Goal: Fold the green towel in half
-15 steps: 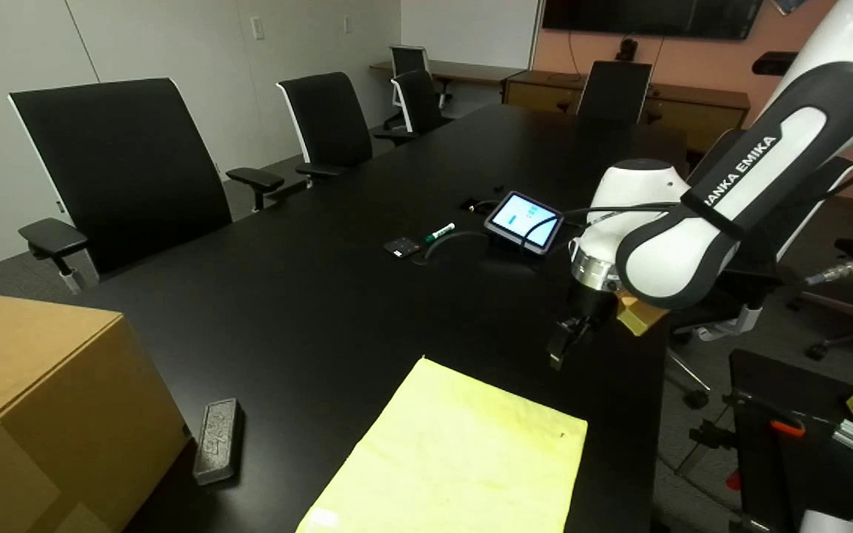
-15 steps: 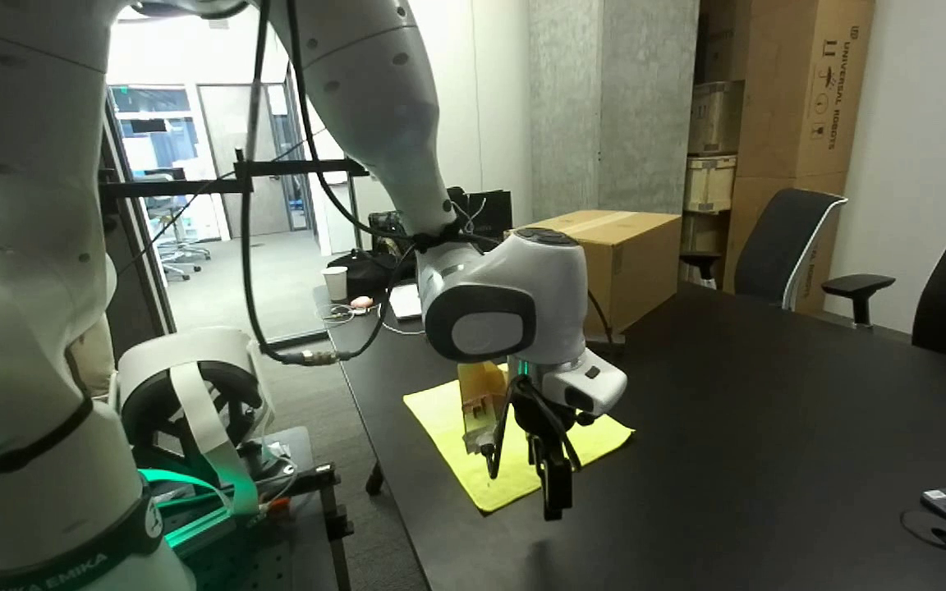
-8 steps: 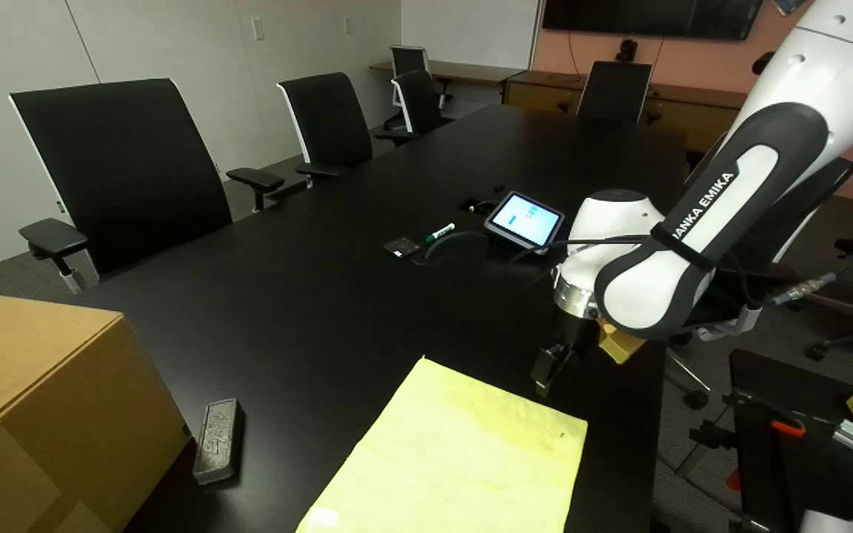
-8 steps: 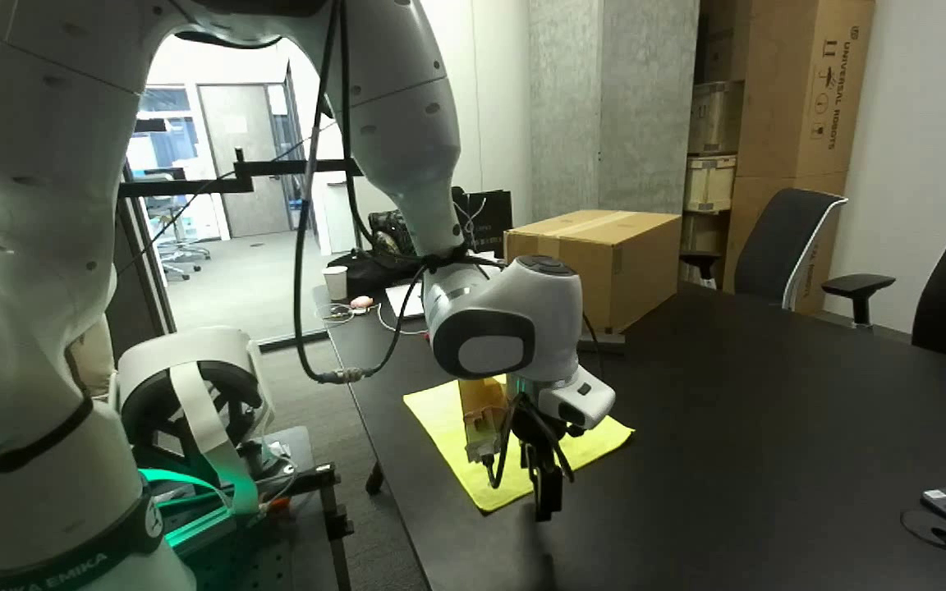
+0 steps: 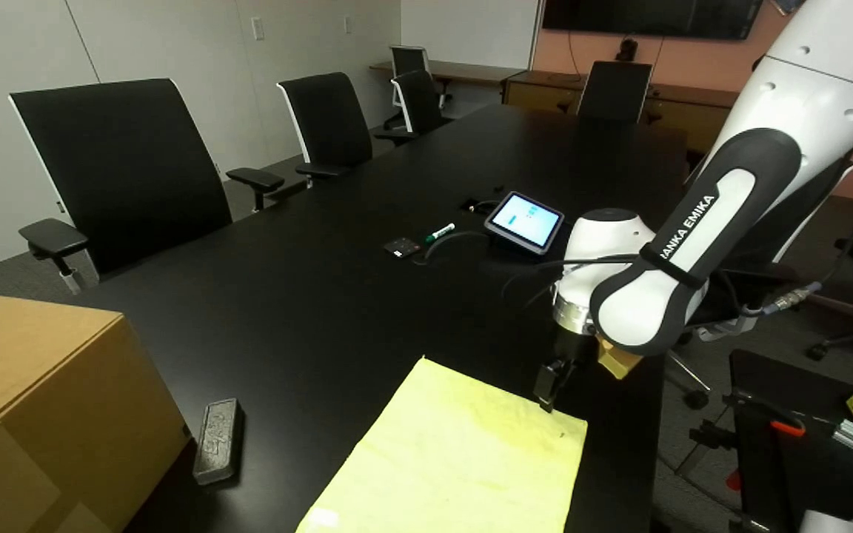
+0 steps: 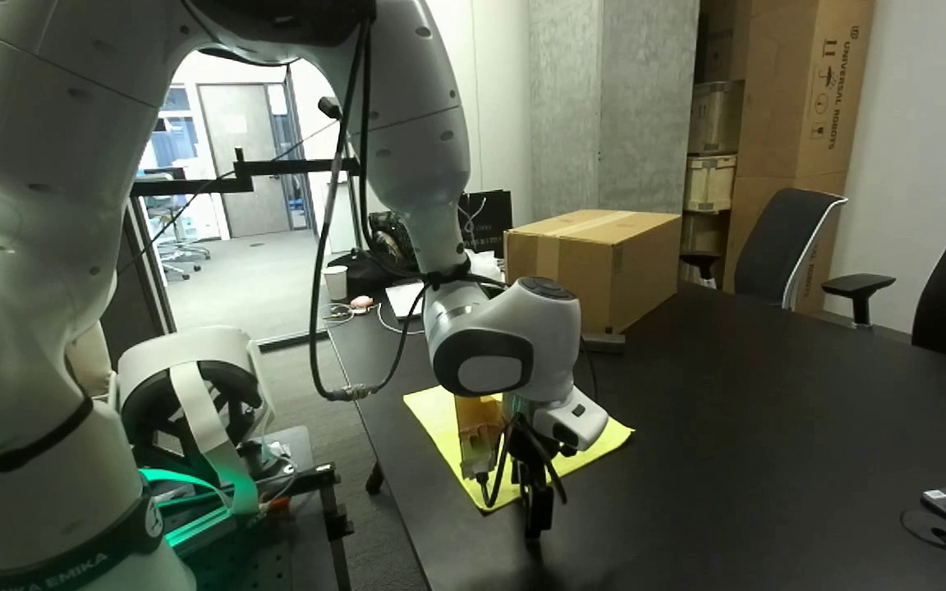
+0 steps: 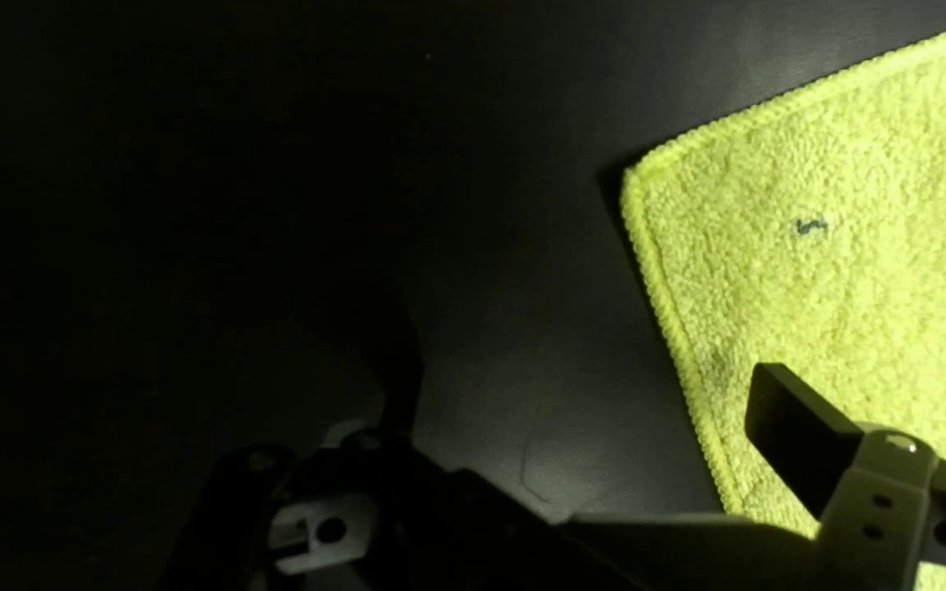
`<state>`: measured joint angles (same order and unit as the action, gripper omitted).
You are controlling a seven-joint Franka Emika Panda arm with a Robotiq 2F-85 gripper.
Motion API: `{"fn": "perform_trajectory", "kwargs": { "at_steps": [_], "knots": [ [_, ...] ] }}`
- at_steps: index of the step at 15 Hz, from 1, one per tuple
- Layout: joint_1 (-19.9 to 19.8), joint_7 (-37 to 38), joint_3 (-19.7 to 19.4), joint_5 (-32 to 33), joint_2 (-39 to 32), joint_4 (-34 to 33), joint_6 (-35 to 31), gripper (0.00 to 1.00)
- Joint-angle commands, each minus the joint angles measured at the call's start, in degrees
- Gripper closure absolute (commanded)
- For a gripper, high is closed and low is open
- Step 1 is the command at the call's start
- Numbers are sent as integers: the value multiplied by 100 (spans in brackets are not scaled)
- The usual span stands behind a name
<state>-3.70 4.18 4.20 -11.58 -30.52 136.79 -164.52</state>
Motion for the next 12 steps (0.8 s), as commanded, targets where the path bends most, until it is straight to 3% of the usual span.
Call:
{"fn": "perform_trajectory", "kwargs": {
  "at_steps": [1, 12],
  "knots": [
    [-44, -21, 70, -61, -140, -63, -116, 0],
    [-177, -118, 380, -184, 40, 39, -16, 0]
  ]
}}
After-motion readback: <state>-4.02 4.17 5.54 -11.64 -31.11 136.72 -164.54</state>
